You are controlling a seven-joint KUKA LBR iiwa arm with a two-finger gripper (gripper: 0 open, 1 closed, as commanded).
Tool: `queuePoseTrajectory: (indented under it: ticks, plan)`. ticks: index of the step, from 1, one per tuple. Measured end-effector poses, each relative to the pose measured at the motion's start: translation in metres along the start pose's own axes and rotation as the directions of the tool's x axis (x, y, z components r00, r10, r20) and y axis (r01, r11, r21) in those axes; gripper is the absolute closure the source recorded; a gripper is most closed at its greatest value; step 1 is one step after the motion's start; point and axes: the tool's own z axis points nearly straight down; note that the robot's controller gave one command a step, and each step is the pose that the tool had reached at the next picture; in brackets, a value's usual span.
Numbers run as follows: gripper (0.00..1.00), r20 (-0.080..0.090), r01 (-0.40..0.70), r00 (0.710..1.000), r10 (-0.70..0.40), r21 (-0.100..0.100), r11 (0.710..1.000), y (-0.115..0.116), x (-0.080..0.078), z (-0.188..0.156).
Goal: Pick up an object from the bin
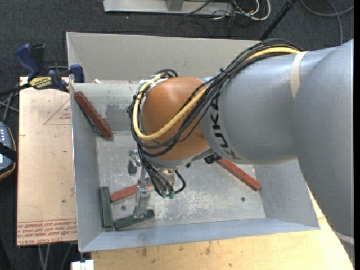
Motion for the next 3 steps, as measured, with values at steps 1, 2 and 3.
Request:
queuePoseTrajectory:
  ticks: [1,2,3]
  plan:
    - [1.00,0.000,-0.001,1.000,0.001,0.000,1.000,-0.0002,-0.0001,0.0000]
    - [0.00,0.000,-0.001,1.000,0.001,0.000,1.000,-0.0003,-0.0001,0.0001]
    - [0.00,0.000,-0.001,1.000,0.001,0.000,1.000,-0.0003,-0.0001,0.0001]
